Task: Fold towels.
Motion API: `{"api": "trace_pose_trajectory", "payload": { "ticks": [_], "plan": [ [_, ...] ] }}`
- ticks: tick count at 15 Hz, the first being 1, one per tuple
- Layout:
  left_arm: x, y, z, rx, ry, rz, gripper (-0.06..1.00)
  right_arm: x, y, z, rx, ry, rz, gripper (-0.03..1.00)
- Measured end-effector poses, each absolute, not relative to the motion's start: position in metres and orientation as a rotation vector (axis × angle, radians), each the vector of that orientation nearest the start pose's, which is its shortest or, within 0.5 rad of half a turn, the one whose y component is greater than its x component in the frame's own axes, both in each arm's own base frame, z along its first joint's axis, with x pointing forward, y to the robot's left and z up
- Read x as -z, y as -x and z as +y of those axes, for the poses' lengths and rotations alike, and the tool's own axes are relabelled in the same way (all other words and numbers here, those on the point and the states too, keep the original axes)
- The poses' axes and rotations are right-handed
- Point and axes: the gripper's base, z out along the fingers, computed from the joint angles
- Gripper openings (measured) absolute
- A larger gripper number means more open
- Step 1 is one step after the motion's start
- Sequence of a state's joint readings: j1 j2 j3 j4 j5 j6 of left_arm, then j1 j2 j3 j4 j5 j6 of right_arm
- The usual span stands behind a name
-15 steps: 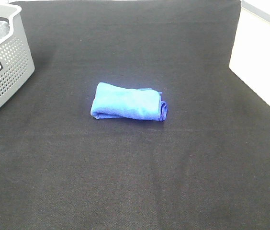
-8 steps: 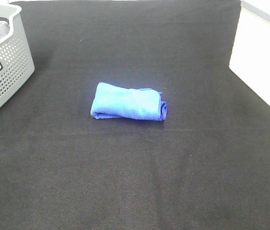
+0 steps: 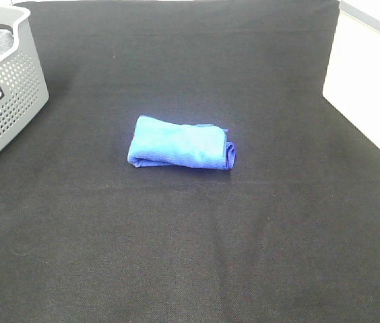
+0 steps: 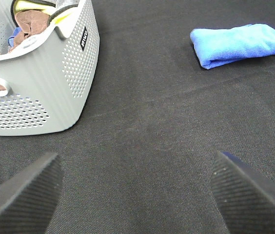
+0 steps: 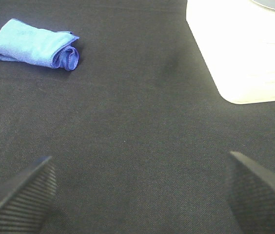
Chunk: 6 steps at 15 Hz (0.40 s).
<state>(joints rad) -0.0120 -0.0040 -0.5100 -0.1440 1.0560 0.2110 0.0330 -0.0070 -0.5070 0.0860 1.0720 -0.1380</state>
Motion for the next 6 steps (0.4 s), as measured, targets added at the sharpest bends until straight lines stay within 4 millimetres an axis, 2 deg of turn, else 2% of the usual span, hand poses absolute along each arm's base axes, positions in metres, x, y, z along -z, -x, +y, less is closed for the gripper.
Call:
{"api": "trace_pose_trajectory", "payload": {
  "ticks": [6],
  "plan": [
    [-0.2812, 0.0071, -0.0113, 0.045, -0.232, 2.003, 0.80, -0.2785, 0.0077, 0.0067, -0.038, 0.179, 2.031, 0.87]
  ]
}}
